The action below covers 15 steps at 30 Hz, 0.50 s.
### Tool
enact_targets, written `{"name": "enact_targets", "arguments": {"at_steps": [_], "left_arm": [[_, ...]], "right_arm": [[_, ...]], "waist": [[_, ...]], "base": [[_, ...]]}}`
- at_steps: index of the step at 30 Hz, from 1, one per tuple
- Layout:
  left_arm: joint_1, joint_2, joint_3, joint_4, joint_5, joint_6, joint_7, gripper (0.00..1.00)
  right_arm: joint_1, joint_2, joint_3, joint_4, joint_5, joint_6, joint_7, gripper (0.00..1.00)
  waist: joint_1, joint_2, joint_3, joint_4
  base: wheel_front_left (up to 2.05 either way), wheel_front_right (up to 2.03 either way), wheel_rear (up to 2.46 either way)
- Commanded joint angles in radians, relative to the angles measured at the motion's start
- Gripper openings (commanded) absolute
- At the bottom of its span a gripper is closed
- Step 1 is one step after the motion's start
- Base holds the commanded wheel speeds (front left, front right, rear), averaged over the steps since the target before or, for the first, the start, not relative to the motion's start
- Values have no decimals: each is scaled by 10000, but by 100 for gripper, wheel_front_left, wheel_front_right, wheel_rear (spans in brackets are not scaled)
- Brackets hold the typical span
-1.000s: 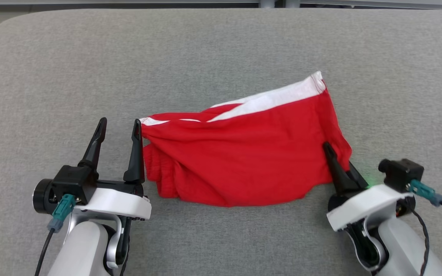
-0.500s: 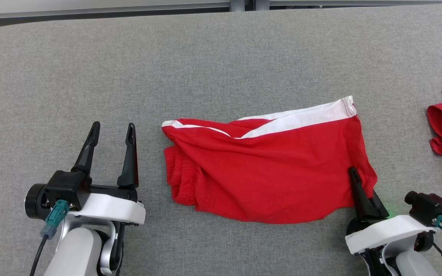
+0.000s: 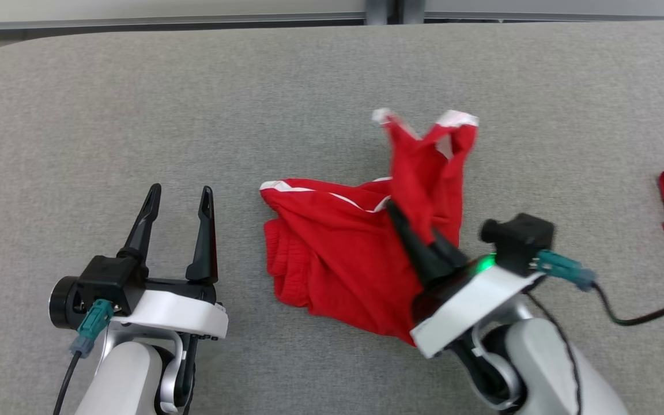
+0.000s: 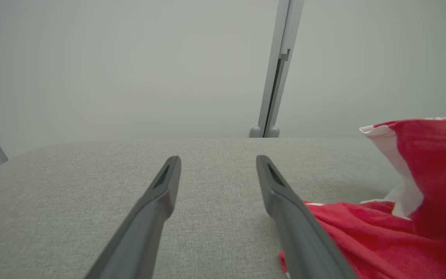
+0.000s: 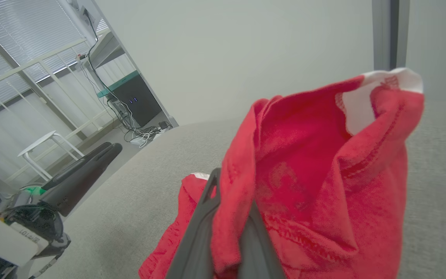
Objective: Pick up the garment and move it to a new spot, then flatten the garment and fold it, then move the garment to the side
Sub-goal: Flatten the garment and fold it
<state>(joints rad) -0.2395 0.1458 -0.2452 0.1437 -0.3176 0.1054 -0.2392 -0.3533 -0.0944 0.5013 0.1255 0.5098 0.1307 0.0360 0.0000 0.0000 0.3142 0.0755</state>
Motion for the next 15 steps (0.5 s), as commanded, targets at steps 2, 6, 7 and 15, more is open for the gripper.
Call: {"name": "enact_targets", "arguments": {"at_steps": [2,6,7,15], "left_arm": [[-169,-28,-8,70,-70,-28,-67,100],[-270,-137,-82,179,-89,-77,-131,100],[-296,-156,-77,202,-109,-83,-148,100],[-327,-257,-16,366,-114,-81,-223,100]], "right_arm": [[-276,123,625,161,220,-1,199,0],[-667,254,1700,748,587,-1,203,0],[-726,284,1906,949,725,1,162,0],[-1195,387,2622,2494,908,-1,-206,100]], "waist": [[0,0,-4,278],[0,0,84,623],[0,0,110,684],[0,0,232,808]], "base": [[0,0,0],[0,0,0],[0,0,0],[0,0,0]]}}
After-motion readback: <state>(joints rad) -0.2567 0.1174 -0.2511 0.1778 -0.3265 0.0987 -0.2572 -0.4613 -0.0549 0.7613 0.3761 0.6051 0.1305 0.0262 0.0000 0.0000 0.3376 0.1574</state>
